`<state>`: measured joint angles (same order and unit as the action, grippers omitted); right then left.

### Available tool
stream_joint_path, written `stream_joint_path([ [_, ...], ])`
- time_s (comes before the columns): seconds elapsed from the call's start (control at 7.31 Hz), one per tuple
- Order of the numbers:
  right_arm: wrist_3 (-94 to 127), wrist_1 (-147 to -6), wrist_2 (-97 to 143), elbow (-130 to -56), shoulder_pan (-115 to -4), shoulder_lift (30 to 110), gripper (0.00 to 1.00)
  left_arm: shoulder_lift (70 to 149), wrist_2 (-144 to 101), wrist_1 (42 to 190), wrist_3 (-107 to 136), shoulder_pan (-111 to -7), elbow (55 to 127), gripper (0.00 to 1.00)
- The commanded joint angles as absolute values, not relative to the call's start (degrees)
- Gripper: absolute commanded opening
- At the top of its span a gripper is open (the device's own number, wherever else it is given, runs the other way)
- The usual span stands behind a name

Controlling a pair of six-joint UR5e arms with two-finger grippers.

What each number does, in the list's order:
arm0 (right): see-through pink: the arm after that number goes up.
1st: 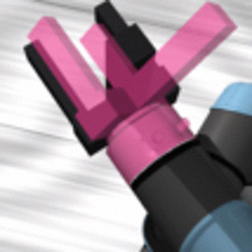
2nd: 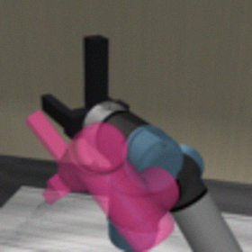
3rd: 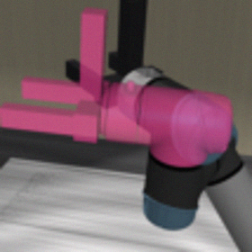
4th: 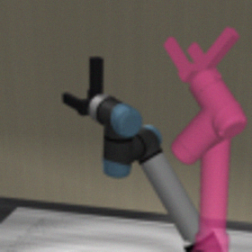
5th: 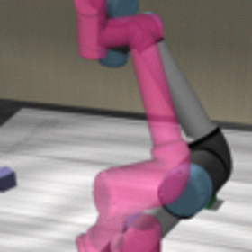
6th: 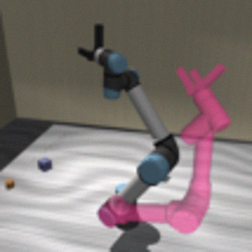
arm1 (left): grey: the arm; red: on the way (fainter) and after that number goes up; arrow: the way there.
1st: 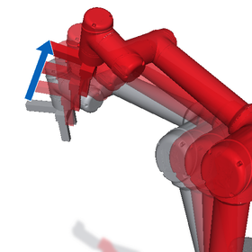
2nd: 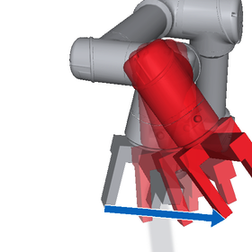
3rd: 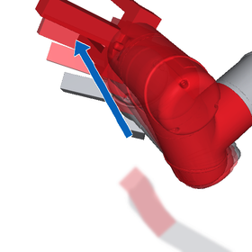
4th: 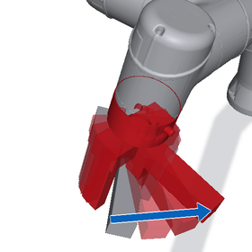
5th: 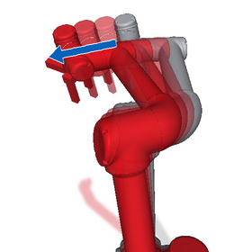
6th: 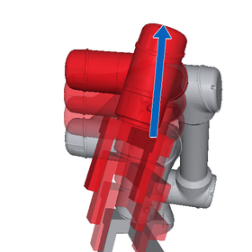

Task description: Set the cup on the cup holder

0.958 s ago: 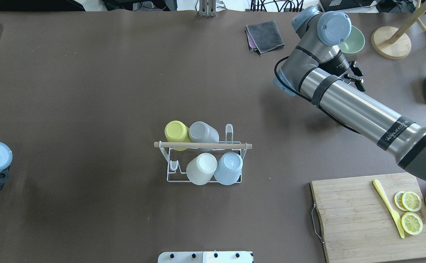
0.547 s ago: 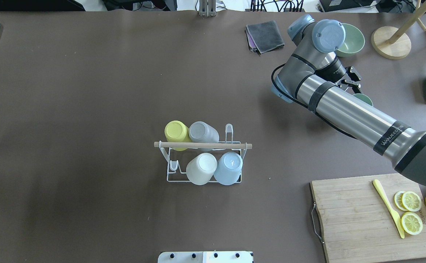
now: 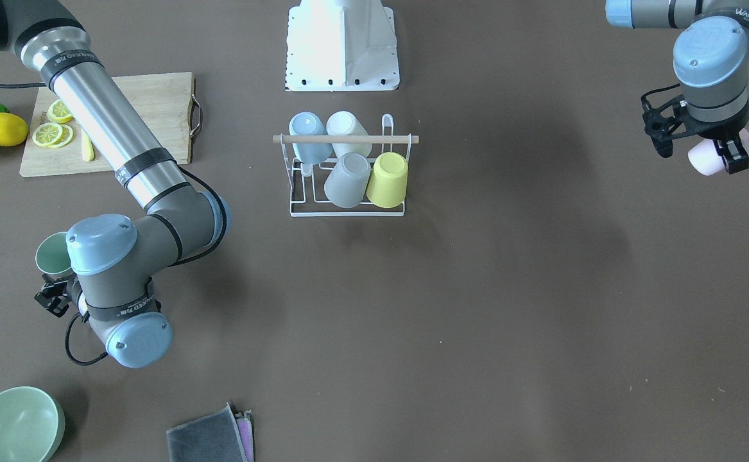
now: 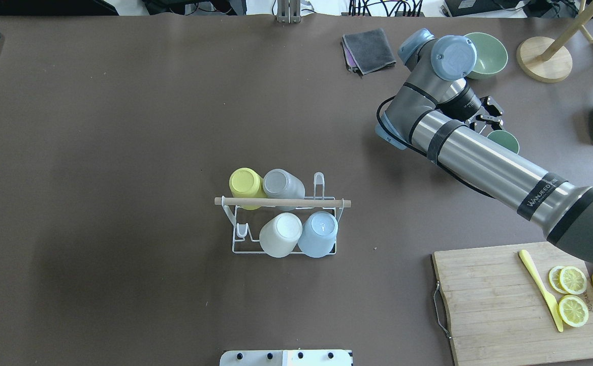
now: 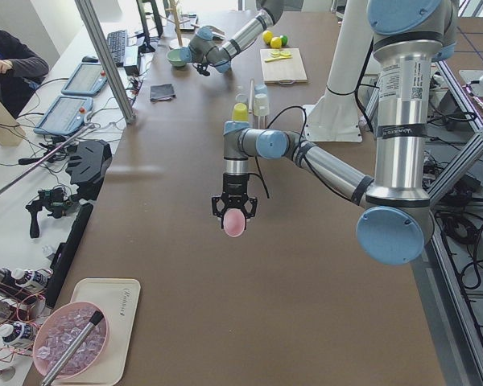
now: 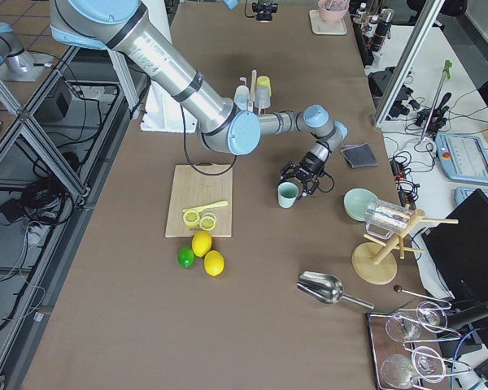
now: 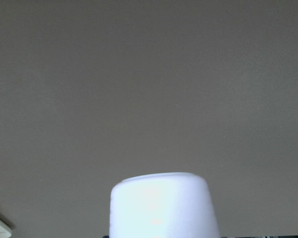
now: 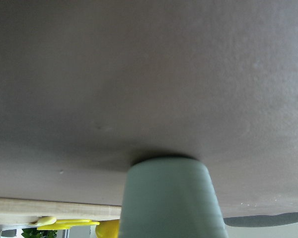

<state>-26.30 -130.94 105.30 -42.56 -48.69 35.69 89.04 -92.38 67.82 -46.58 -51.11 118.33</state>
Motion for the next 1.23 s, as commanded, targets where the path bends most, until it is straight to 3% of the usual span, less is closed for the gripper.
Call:
stream_joint_path([
  [0.0,-26.3,-129.6,105.1,-41.5,-48.3,35.9,0.99,89.8,-93.8,74.0,-39.0,-52.1,118.7,0.15],
  [0.14,-26.4,-129.6,104.9,-41.4,-48.3,35.9,0.99,89.7,-96.8,76.9,-38.6,-55.7,118.5,0.08],
  [0.27,-26.8,-129.6,104.9,-41.4,-48.3,35.9,0.85,88.3,-99.9,81.6,-37.2,-58.6,118.2,0.01],
  [0.68,-27.3,-129.6,104.4,-41.6,-48.3,35.8,0.38,85.9,-103.7,92.3,-22.7,-59.6,114.5,0.00],
  [1.09,-27.9,-134.1,103.5,-47.9,-49.5,35.9,0.31,86.0,-111.7,94.6,-16.9,-64.4,115.1,0.00],
])
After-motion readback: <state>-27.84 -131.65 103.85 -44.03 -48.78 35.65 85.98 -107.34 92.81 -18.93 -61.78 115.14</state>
